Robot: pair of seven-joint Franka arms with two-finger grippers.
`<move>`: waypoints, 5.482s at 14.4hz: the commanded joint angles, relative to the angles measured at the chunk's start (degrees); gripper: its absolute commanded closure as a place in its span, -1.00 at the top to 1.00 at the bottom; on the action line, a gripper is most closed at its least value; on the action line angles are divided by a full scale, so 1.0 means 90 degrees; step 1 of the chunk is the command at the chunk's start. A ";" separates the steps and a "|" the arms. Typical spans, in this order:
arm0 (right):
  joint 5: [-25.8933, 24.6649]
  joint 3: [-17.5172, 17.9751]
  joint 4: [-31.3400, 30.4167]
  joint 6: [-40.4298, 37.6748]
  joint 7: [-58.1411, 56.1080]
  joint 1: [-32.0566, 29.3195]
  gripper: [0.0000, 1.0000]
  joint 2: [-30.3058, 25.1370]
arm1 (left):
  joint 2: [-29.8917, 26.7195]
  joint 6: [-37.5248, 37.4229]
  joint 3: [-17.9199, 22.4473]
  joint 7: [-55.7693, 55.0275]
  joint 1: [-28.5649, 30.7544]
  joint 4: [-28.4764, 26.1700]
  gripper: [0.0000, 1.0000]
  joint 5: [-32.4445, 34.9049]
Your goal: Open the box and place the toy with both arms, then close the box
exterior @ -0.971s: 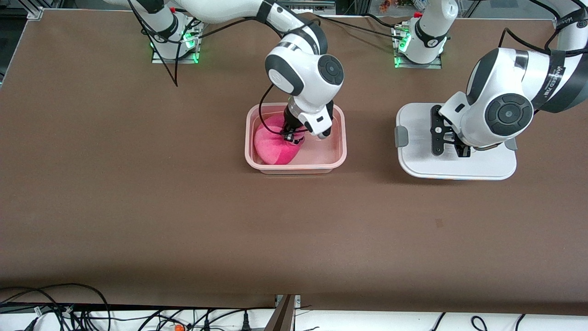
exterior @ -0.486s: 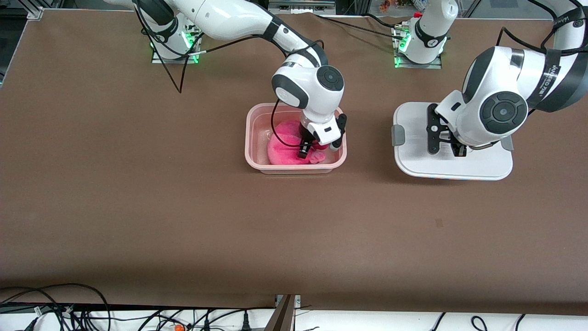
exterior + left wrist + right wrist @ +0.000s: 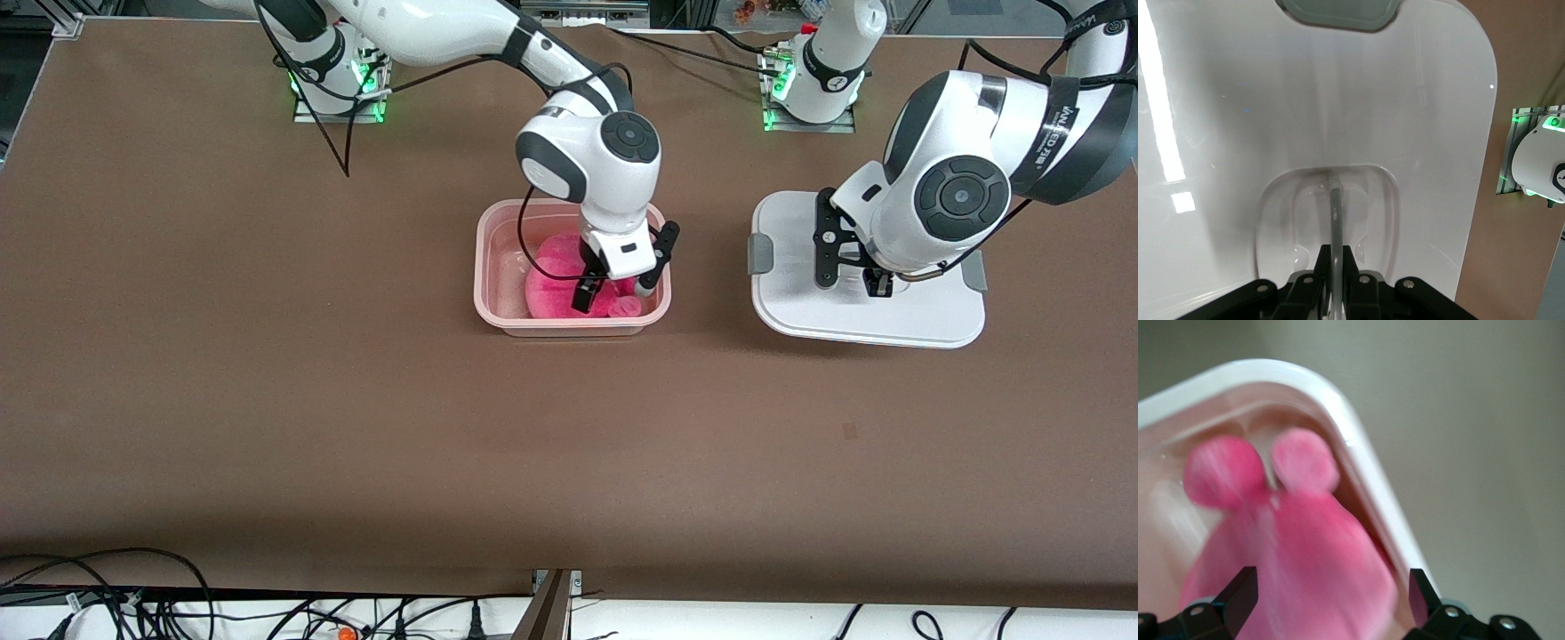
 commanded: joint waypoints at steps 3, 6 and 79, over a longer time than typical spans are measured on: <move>0.0229 0.0055 -0.0165 -0.1030 -0.0045 -0.1226 1.00 -0.1211 | -0.0073 -0.0165 -0.0086 0.0122 -0.0054 0.0209 -1.00 -0.0262; 0.0831 0.0055 -0.0155 -0.1448 -0.0055 -0.2144 1.00 -0.1514 | 0.0277 -0.0370 -0.0623 -0.0296 -0.0317 0.0949 -1.00 -0.0527; 0.2260 -0.2513 -0.3583 -0.2066 0.1098 -0.2997 1.00 -0.5422 | 0.0963 -0.1375 -0.0468 -0.5991 -0.1933 0.3188 1.00 -0.0322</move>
